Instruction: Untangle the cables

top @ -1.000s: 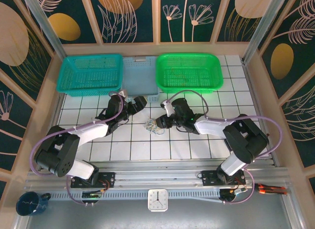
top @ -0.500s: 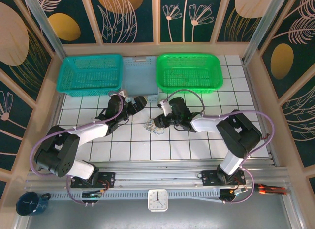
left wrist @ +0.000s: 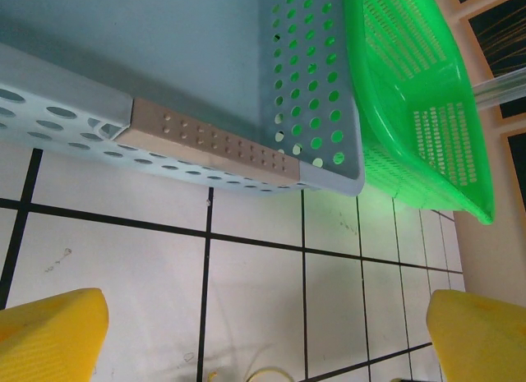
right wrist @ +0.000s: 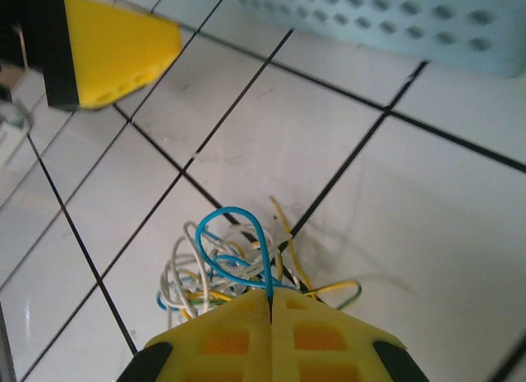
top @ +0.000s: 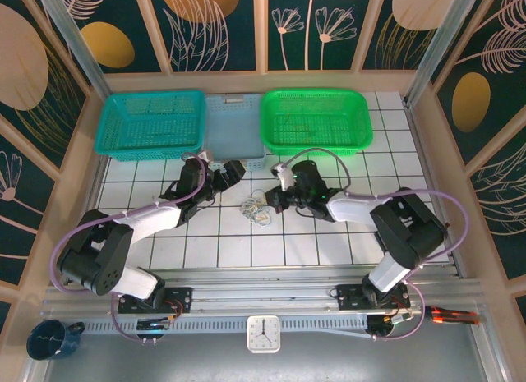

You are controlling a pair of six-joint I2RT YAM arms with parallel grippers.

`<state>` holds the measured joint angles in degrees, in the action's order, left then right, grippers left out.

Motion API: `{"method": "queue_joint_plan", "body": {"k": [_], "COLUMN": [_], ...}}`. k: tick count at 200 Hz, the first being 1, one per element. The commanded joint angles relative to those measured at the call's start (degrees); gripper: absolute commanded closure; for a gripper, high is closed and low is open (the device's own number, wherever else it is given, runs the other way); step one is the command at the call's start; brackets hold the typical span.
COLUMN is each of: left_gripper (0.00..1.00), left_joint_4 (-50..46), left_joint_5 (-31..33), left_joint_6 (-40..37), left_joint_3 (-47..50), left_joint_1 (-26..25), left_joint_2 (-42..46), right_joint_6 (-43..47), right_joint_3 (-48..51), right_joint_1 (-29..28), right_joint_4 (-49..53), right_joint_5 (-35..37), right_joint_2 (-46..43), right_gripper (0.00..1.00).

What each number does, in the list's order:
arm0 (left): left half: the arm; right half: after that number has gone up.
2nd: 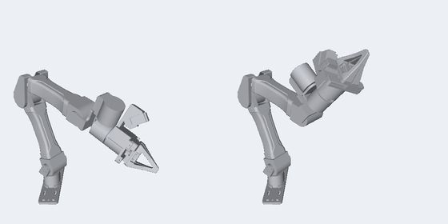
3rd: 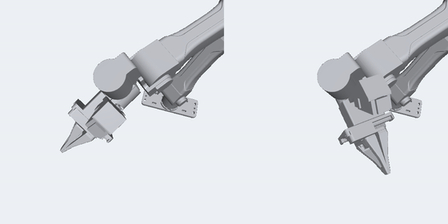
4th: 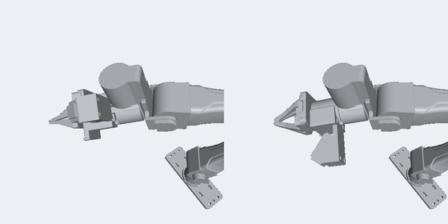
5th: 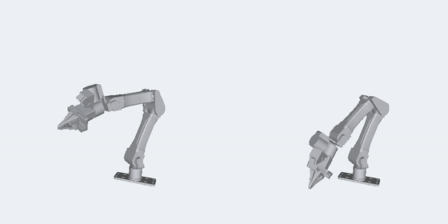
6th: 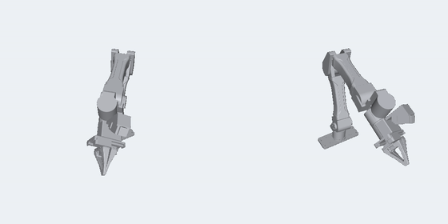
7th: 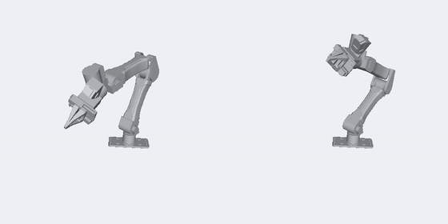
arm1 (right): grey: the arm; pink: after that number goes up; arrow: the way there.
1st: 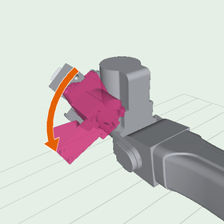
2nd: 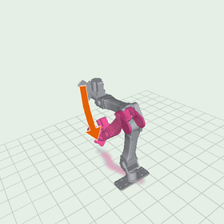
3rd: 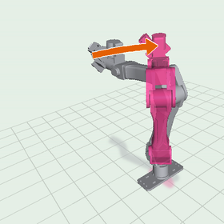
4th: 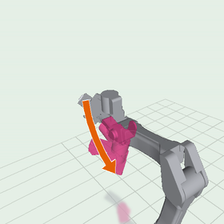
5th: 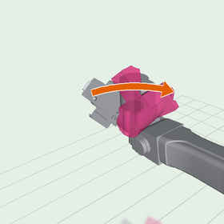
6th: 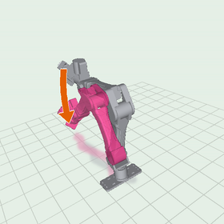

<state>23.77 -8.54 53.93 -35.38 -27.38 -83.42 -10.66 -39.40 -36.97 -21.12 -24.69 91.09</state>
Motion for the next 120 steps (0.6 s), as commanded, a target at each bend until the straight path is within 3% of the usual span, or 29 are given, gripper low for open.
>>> {"method": "queue_joint_plan", "body": {"k": [1, 41, 94, 120], "left_gripper": [0.01, 0.01, 0.01, 0.01], "left_joint_4": [1.19, 2.05, 1.71, -1.78], "left_joint_5": [-0.43, -1.92, -10.72, -10.57], "left_joint_6": [-0.13, -2.16, -9.84, -13.74], "left_joint_3": [0.13, 0.48, -1.68, -3.06], "left_joint_1": [0.30, 0.31, 0.15, -1.48], "left_joint_2": [0.33, 0.36, -1.21, -1.71], "right_joint_6": [-5.35, -11.97, -16.00, -16.74], "right_joint_3": [3.21, 7.13, 7.62, 7.41], "right_joint_1": [2.19, 4.43, 5.24, 5.24], "right_joint_4": [-5.89, -12.17, -16.09, -16.74], "right_joint_5": [-1.41, -1.77, -1.42, -1.33], "right_joint_2": [-4.14, -7.37, -6.22, -5.07], "right_gripper": [1.00, 1.00, 1.00, 1.00]}}
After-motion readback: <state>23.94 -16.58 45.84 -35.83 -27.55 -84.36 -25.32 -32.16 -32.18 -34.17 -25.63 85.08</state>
